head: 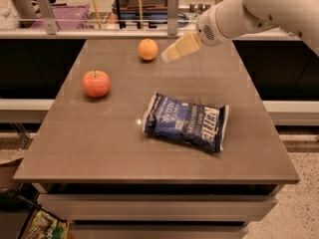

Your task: Pick orange

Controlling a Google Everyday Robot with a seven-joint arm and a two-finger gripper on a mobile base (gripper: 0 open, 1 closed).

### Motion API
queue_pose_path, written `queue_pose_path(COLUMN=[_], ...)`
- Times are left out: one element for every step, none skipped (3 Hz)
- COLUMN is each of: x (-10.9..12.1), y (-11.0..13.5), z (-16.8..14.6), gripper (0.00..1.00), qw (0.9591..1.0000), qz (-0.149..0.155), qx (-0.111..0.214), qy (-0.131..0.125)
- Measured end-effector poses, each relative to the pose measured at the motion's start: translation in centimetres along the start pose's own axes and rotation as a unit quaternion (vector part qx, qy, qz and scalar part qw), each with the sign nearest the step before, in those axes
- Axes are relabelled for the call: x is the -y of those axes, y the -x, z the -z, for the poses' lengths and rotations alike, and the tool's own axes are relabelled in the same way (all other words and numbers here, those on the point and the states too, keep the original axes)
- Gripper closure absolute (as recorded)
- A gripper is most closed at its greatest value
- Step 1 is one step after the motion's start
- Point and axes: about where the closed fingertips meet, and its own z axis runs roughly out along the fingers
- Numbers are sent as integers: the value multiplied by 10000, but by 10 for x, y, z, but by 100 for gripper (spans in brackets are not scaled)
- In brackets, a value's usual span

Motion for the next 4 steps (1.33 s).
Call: queue_pose_path(x=[-3,-8,-14,-17], y=[10,19,25,29], z=[-30,-59,-81,-102], gripper=[0,0,0,0], qw=[9999,9996,9991,9984], qz=[-93,-222,-316,-356], qx=[61,125,231,403], qy=[126,144,134,194])
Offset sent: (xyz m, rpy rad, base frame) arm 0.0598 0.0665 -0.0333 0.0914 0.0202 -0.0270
